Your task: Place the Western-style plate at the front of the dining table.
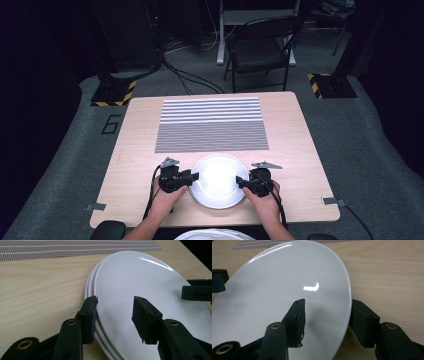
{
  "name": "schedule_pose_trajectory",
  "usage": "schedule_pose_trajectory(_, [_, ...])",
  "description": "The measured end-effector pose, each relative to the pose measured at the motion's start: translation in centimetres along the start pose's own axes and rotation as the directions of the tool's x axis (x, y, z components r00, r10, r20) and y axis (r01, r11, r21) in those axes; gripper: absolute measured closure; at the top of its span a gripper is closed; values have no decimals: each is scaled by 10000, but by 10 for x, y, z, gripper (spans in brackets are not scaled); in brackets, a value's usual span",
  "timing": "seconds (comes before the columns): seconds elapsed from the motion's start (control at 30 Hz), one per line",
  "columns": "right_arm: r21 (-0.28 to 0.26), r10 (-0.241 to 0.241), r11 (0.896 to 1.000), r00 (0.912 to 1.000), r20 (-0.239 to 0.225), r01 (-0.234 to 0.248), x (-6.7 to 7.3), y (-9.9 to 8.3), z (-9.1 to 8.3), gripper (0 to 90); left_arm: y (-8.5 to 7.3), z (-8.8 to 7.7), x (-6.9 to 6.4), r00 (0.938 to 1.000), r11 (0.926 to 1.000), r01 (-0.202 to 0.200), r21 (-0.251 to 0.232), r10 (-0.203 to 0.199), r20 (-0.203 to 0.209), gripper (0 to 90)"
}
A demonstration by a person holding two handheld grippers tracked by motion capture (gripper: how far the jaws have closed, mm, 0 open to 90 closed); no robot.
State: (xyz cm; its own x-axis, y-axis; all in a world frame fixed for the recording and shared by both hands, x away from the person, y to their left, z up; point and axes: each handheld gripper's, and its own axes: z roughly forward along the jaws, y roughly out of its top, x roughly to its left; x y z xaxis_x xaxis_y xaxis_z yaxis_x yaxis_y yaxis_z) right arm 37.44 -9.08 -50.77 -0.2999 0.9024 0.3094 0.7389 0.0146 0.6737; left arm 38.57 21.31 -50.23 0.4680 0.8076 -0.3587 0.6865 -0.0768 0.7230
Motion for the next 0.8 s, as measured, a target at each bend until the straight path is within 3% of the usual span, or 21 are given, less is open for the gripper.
schedule_pose_trajectory(0.17, [-92, -191, 9998, 9993, 321, 194, 3, 0, -1, 475, -1, 1, -3, 10000, 10000, -31, -33, 31, -66, 543])
schedule_pose_trajectory(0.43, [-295, -64, 9995, 9982, 599, 82, 1, 3, -4, 475, 0, 7, -5, 9999, 10000, 87, 39, -87, 77, 544])
schedule_pose_trajectory(0.8, [-467, 89, 9989, 9970, 768, -53, -5, 12, -4, 483, 7, 26, -8, 9975, 9975, 640, 294, -648, 266, 561])
